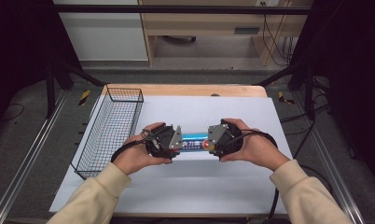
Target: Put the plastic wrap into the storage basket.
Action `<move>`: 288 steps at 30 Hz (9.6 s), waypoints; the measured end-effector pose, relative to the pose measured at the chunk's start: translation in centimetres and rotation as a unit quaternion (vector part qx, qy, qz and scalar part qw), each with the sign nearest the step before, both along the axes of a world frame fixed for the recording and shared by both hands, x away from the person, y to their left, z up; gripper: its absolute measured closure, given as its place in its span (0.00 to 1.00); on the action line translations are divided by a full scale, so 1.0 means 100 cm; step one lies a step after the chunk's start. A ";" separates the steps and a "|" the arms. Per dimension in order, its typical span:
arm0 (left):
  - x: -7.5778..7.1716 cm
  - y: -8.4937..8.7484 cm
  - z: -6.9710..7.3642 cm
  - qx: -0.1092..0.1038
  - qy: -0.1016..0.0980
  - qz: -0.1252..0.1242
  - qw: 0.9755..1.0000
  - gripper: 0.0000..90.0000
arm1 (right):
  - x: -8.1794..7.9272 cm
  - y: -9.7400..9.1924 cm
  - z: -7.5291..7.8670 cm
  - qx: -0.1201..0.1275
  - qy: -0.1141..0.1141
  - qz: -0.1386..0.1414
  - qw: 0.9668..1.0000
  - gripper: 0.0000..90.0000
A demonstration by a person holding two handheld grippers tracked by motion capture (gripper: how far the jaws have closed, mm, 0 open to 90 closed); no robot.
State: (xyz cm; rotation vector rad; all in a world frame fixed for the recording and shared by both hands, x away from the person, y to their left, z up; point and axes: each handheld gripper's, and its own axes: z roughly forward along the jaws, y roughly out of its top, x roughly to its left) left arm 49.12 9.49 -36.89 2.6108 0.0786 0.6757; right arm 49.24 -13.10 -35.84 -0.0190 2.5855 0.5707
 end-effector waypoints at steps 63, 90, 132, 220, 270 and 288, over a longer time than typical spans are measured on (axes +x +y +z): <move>-0.004 0.077 0.053 -0.094 -0.026 0.179 0.979 0.34 | 0.000 -0.081 -0.081 0.285 -0.103 -0.484 0.821 0.07; -0.046 0.112 0.058 -0.089 -0.039 0.290 0.952 0.34 | -0.003 -0.080 -0.082 0.280 -0.106 -0.490 0.819 0.08; -0.055 0.158 0.032 -0.049 0.020 0.456 0.888 0.35 | -0.005 -0.073 -0.084 0.277 -0.092 -0.476 0.829 0.10; -0.012 0.167 -0.006 0.087 0.135 0.520 0.839 0.35 | -0.004 -0.071 -0.087 0.275 -0.067 -0.463 0.840 0.09; -0.038 0.035 0.027 -0.153 0.049 0.226 0.961 0.07 | -0.034 -0.090 -0.083 0.327 -0.052 -0.450 0.829 0.05; -0.038 0.015 -0.004 -0.162 0.062 0.194 0.966 0.06 | -0.051 -0.104 -0.087 0.322 -0.040 -0.447 0.834 0.04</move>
